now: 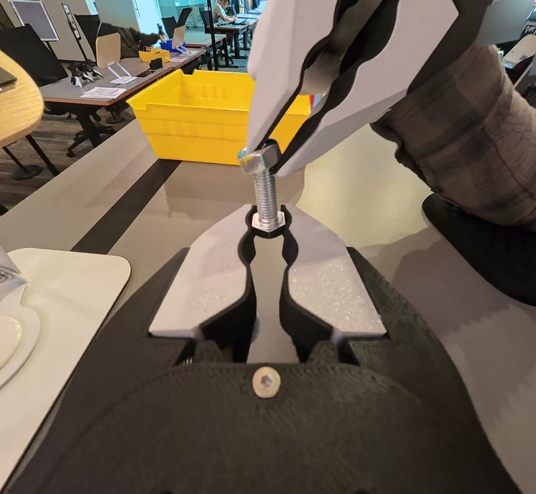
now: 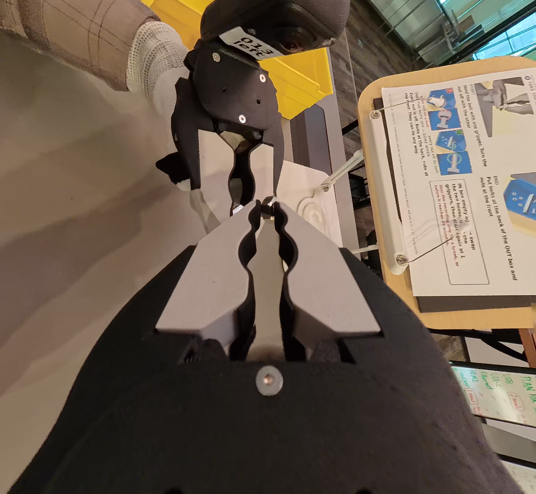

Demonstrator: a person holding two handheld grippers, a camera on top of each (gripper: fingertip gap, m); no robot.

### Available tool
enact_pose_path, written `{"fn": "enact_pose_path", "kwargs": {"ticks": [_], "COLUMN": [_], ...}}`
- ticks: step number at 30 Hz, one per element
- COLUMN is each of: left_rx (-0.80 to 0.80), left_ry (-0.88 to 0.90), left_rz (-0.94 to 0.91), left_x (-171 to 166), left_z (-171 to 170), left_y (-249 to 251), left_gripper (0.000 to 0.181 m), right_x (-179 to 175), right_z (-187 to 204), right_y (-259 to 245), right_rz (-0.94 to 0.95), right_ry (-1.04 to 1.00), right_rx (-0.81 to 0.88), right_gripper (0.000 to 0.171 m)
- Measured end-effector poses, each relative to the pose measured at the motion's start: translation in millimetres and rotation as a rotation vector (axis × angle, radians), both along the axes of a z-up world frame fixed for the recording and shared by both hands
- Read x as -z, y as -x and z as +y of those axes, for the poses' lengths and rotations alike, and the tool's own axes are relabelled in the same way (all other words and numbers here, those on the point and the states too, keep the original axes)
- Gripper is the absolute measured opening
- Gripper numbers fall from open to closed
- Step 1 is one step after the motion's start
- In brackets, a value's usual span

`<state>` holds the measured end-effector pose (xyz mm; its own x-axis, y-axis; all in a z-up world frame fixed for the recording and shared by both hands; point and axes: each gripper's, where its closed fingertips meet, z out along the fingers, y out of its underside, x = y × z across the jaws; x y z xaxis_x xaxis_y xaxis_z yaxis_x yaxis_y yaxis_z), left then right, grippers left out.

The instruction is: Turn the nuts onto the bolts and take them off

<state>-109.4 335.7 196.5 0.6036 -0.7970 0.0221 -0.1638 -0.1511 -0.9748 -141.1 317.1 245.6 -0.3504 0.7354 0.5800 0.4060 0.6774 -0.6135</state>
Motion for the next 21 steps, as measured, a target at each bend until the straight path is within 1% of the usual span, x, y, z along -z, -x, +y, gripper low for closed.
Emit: {"fn": "enact_pose_path", "kwargs": {"ticks": [10, 21], "left_rx": [0.005, -0.004], "left_ry": [0.035, 0.026], "left_rz": [-0.091, -0.087], "left_x": [-8.5, -10.6], "left_z": [0.5, 0.9], "left_y": [1.5, 4.0], "left_gripper": [0.015, 0.015], "right_x": [-6.8, -10.6], "right_z": [2.7, 0.3], "right_y": [4.7, 3.5], "right_rz": [0.049, 0.069], "right_ry": [-0.135, -0.105], "right_rx": [-0.004, -0.016], "right_gripper": [0.007, 0.007]}}
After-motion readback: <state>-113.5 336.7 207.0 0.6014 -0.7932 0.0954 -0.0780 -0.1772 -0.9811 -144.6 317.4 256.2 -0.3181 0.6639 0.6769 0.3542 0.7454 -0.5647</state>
